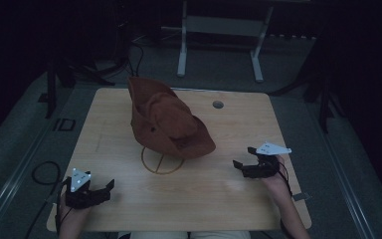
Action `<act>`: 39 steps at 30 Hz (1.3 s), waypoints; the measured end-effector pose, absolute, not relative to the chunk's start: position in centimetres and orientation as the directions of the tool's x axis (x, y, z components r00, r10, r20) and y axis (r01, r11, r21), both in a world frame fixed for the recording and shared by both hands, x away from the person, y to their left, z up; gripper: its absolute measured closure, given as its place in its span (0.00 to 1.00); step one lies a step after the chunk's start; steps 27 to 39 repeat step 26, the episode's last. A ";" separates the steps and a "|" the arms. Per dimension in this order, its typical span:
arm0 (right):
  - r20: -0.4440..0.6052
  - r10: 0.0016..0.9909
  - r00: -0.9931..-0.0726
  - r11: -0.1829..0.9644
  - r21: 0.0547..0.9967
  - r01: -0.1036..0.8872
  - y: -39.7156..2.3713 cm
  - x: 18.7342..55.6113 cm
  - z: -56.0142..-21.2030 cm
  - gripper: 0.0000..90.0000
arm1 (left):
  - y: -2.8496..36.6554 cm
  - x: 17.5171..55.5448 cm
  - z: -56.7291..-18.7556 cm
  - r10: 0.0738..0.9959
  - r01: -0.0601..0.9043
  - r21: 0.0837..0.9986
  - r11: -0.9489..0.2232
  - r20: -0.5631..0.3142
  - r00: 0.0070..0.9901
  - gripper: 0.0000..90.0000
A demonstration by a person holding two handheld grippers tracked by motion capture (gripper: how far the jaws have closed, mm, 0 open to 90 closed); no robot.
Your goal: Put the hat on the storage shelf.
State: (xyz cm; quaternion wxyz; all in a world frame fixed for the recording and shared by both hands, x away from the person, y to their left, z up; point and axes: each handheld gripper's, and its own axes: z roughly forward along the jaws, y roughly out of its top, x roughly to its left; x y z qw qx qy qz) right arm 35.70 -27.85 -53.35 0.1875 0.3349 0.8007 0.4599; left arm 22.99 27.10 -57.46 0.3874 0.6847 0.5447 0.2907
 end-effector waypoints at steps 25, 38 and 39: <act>-0.016 0.759 -0.651 0.360 0.843 0.399 -31.4 31.5 -56.4 0.15 | 27.3 22.9 -57.5 0.973 0.520 0.848 -0.100 -0.026 0.229 0.10; -0.016 0.759 -0.651 0.357 0.846 0.396 -31.5 31.5 -56.4 0.15 | 27.2 22.9 -57.5 0.973 0.521 0.847 -0.103 -0.023 0.230 0.10; -0.016 0.759 -0.651 0.357 0.846 0.396 -31.5 31.5 -56.4 0.15 | 27.2 22.9 -57.5 0.973 0.521 0.847 -0.103 -0.023 0.230 0.10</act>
